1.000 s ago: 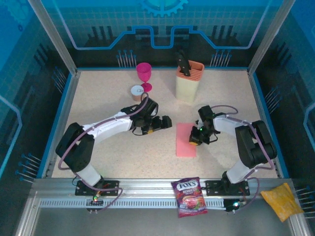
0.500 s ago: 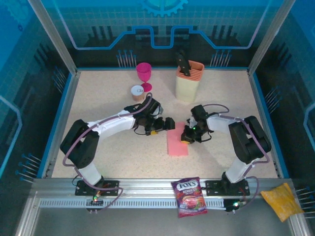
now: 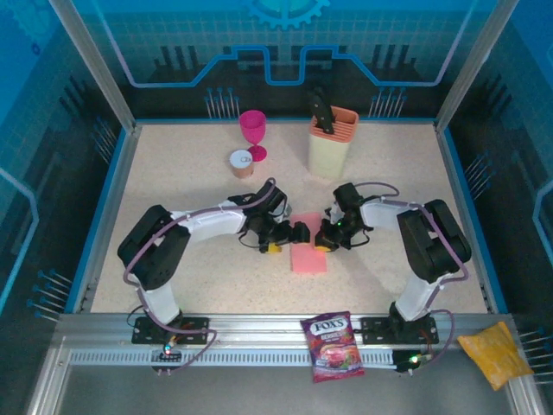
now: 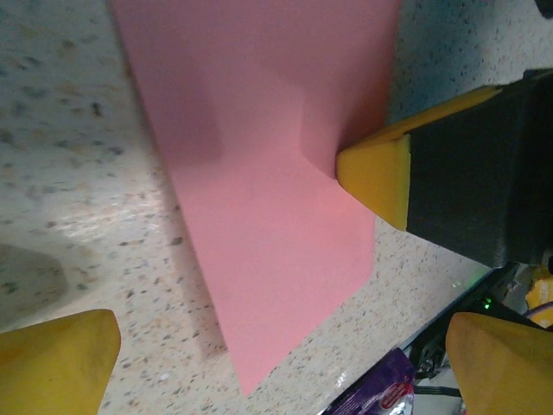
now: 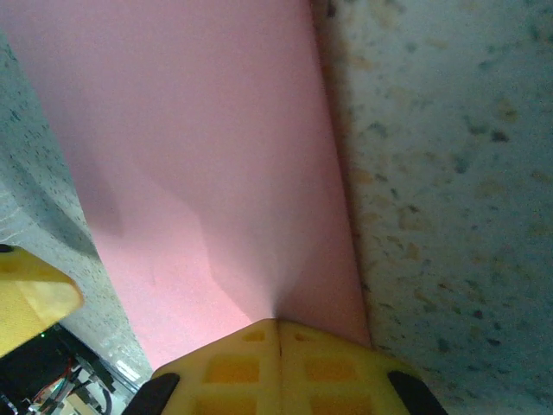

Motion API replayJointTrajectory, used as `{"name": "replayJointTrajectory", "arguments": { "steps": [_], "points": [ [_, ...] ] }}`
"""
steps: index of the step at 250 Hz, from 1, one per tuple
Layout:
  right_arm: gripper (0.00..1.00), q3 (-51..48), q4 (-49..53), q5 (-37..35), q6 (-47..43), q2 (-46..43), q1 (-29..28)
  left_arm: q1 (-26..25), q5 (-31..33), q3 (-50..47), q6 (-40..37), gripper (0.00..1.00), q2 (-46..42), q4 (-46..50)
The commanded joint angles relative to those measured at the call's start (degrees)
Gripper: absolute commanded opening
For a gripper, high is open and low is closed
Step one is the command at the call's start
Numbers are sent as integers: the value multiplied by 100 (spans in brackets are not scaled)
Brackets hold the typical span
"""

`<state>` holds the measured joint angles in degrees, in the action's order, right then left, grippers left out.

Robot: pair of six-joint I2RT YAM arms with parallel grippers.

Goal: Fold a paper plane with a square sheet of paper (pick it up from the middle)
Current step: Third fold the triangle at the center of the table.

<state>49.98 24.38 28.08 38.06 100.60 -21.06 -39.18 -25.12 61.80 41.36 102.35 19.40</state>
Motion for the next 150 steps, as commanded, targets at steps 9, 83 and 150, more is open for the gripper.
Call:
{"name": "replayJointTrajectory", "arguments": {
  "steps": [9, 83, 150],
  "points": [
    [0, -174, 167, -676, -67, 521, -87, -76, -264, -96, 179, 92, 205, -399],
    [0, -52, 313, -659, -168, 593, -85, -90, -241, -205, 341, 82, 392, -687],
    [0, -24, 350, -650, -229, 654, -56, -87, -234, -307, 462, 75, 314, -1174]
  ]
}}
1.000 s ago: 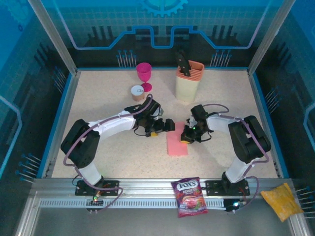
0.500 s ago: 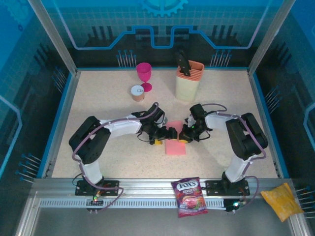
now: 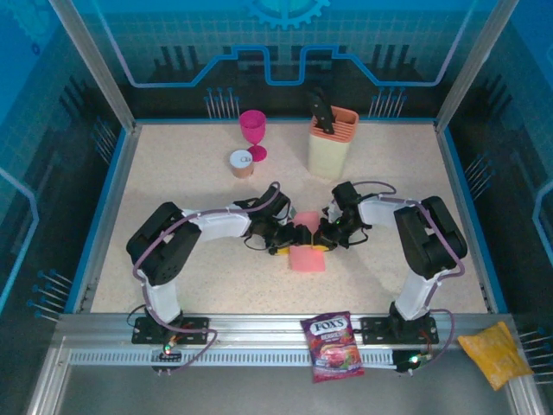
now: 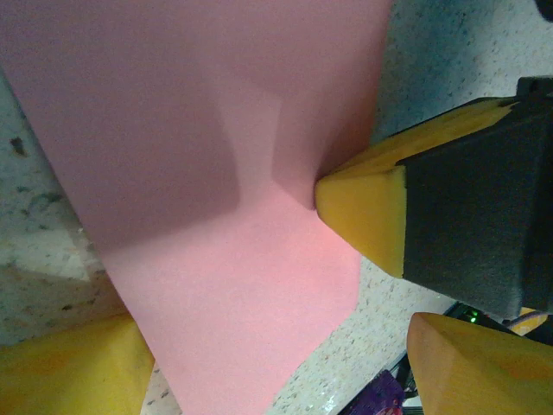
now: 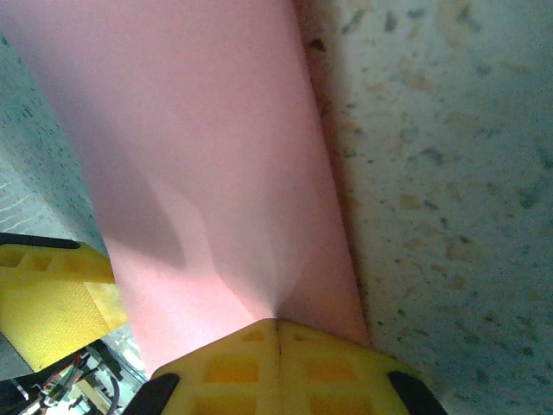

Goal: Fold a paper plane with a square sheet of paper (pick it up from the middle)
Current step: Third fold the triangle at the center of the table.

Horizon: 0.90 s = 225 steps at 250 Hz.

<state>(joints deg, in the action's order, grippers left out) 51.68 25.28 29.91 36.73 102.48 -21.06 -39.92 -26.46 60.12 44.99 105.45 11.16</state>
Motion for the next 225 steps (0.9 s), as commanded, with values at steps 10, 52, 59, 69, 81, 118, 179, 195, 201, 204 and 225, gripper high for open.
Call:
{"name": "replayJointTrajectory", "arguments": {
  "steps": [10, 52, 59, 69, 81, 118, 179, 195, 201, 204, 225],
  "points": [
    [0, -200, 248, -834, -102, 467, -52, -16, -104, -153, 114, 73, -22, -418],
    [0, -194, 258, -835, -121, 471, -47, -13, -171, -140, 87, 66, 18, -494],
    [0, -193, 267, -829, -124, 466, -47, -11, -175, -135, 84, 64, 33, -496],
    [0, -186, 276, -833, -130, 475, -39, -16, -180, -157, 66, 63, 33, -509],
    [0, -192, 276, -830, -127, 476, -38, -16, -182, -198, 43, 61, 12, -534],
    [0, -192, 280, -837, -151, 480, -36, -7, -220, -246, -48, 54, -16, -553],
    [0, -205, 302, -879, -193, 502, -14, 27, -260, -299, -241, 46, -16, -510],
    [0, -216, 294, -882, -200, 493, -12, 53, -275, -315, -288, 44, -14, -501],
    [0, -219, 294, -887, -201, 493, -12, 68, -283, -299, -300, 42, -7, -500],
    [0, -218, 289, -885, -201, 498, -12, 68, -286, -307, -305, 41, -7, -501],
    [0, -231, 291, -891, -210, 493, -8, 90, -324, -317, -361, 38, -14, -479]
  ]
}}
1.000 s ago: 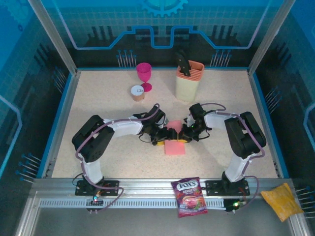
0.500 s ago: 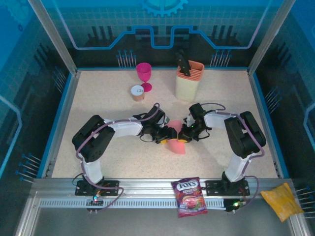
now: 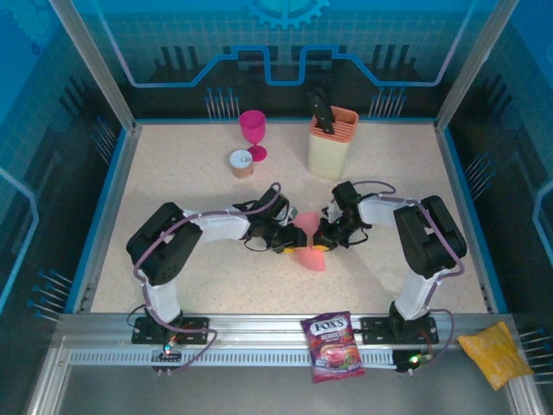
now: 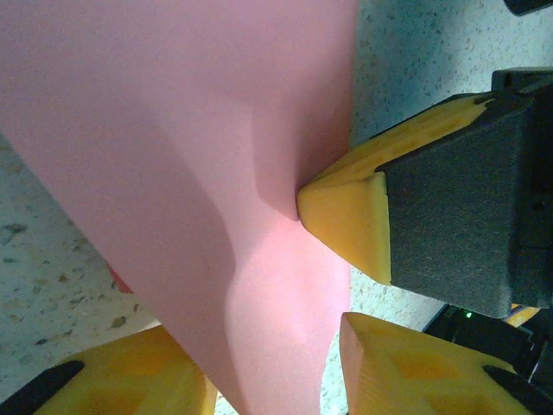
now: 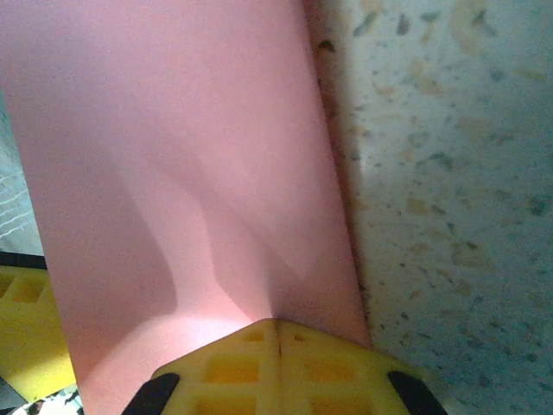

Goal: Fold a paper plane with a square sheet of paper (pick it up from the middle)
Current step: Third fold the triangle at the center of the table.

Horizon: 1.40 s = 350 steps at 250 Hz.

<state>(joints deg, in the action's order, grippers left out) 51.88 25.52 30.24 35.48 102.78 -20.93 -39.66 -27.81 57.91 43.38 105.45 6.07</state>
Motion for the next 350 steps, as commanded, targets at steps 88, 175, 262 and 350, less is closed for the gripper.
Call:
{"name": "replayJointTrajectory", "arguments": {
  "steps": [88, 175, 262, 350],
  "points": [
    [0, -250, 278, -971, -112, 471, -16, 251, -257, -52, -482, 36, 32, 192],
    [0, -269, 265, -990, -85, 466, -15, 310, -387, 142, -655, 27, 221, 283],
    [0, 234, 616, -744, -331, -19, -16, 349, -534, 321, -683, 0, 200, 595],
    [24, 547, 1481, -1305, -631, -1367, -573, 481, -890, 966, -530, 0, 372, 1825]
  ]
}}
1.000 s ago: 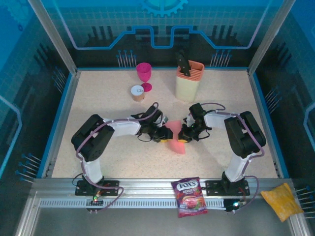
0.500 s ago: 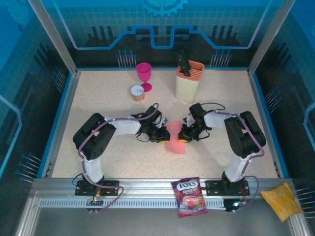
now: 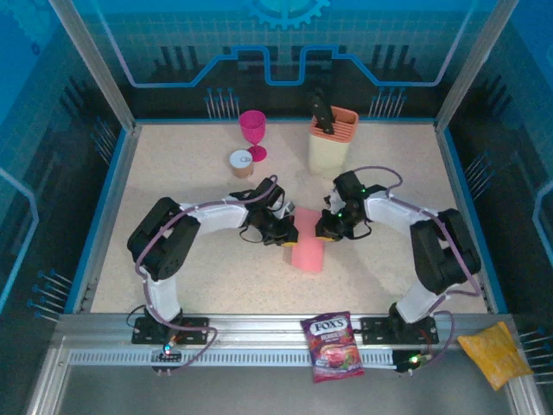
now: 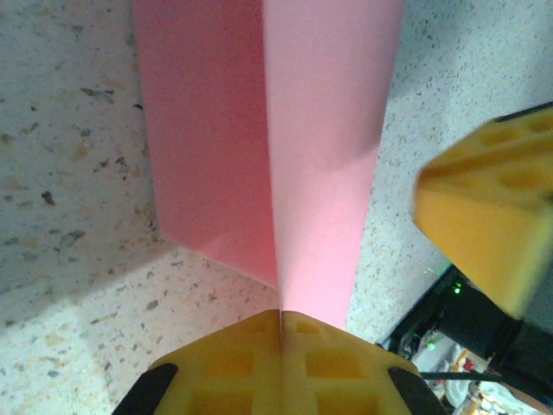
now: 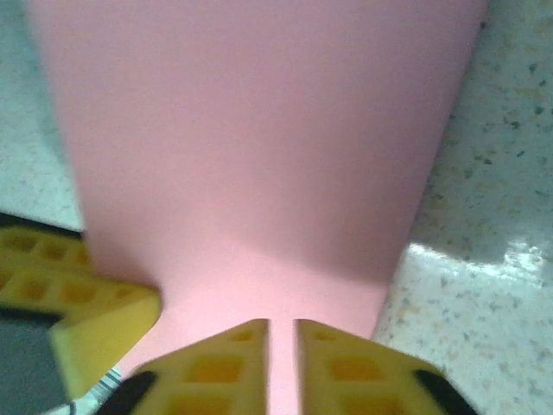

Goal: Fold a paper plane with a square sheet of paper (pick it up from the middle)
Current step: Third fold the triangle at the center of the table.

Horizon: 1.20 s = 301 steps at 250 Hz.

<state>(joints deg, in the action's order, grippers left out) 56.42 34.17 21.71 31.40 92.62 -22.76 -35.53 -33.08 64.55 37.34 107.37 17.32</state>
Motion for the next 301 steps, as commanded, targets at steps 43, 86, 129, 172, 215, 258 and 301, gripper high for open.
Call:
{"name": "replayJointTrajectory", "arguments": {
  "steps": [43, 86, 129, 172, 215, 258, 301],
  "points": [
    [45, 15, 872, -1157, -275, -689, -1295, 92, -586, 516, 324, 0, 283, 1060],
    [58, -187, 706, -1735, -67, -914, -2011, 100, -761, 441, 713, 0, 465, 985],
    [65, -299, 488, -2070, 76, -1156, -2465, 106, -778, 400, 934, 0, 531, 965],
    [69, -188, 472, -2146, 25, -983, -2723, 112, -814, 439, 1081, 0, 627, 980],
    [70, 54, 515, -2288, -33, -587, -2973, 110, -875, 454, 1192, 0, 654, 943],
    [68, 177, 438, -2440, 81, -351, -3023, 109, -886, 431, 1243, 0, 664, 896],
    [59, 279, 399, -2478, 136, -289, -3024, 108, -873, 390, 1227, 0, 645, 883]
  ]
}}
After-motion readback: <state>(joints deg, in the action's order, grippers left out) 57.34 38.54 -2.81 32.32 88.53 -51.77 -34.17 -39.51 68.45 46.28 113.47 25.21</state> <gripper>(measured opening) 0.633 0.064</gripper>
